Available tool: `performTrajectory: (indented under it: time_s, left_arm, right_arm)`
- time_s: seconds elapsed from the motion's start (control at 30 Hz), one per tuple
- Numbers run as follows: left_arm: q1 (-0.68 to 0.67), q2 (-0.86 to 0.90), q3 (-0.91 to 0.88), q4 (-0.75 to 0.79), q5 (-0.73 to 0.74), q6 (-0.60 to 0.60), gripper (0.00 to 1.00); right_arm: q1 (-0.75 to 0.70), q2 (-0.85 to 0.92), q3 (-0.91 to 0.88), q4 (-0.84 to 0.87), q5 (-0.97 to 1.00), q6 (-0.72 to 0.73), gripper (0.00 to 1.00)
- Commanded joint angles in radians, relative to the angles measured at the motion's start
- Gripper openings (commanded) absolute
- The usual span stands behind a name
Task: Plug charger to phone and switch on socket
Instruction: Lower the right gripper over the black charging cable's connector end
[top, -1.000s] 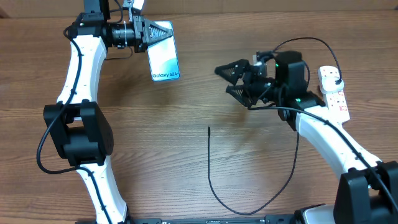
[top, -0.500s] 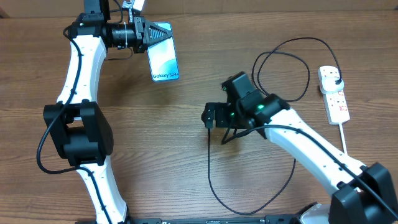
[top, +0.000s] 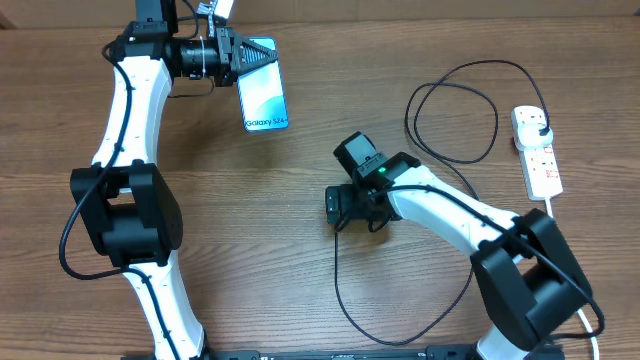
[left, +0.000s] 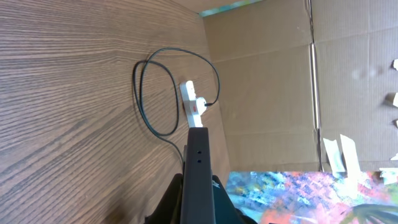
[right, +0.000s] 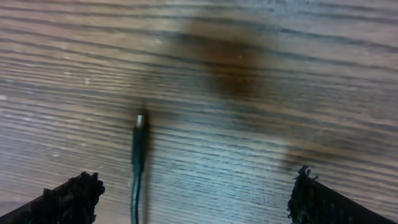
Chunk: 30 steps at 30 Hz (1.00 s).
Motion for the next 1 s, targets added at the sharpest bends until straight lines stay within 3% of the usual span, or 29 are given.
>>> performTrajectory:
  time_s: [0.0, 0.3, 0.63, 0.87, 0.97]
  left_arm:
    - [-0.013, -0.004, 0.003, 0.003, -0.005, 0.018, 0.04]
    - [-0.014, -0.004, 0.003, 0.004, -0.004, 0.018, 0.04]
    - [-0.014, -0.004, 0.003, 0.003, -0.003, 0.018, 0.04]
    - [-0.014, -0.004, 0.003, 0.004, -0.003, 0.018, 0.04]
    - [-0.014, -0.004, 0.003, 0.005, -0.004, 0.018, 0.04]
  right_arm:
    - [0.002, -0.003, 0.027, 0.002, 0.013, -0.003, 1.0]
    - [0.044, 0.019, 0.039, -0.002, 0.022, 0.003, 0.91]
    - [0.093, 0.152, 0.183, -0.13, 0.077, 0.012, 0.84]
    - [0.092, 0.173, 0.202, -0.159, 0.084, 0.066, 0.73]
    - [0.092, 0.173, 0.202, -0.171, 0.08, 0.076, 0.64]
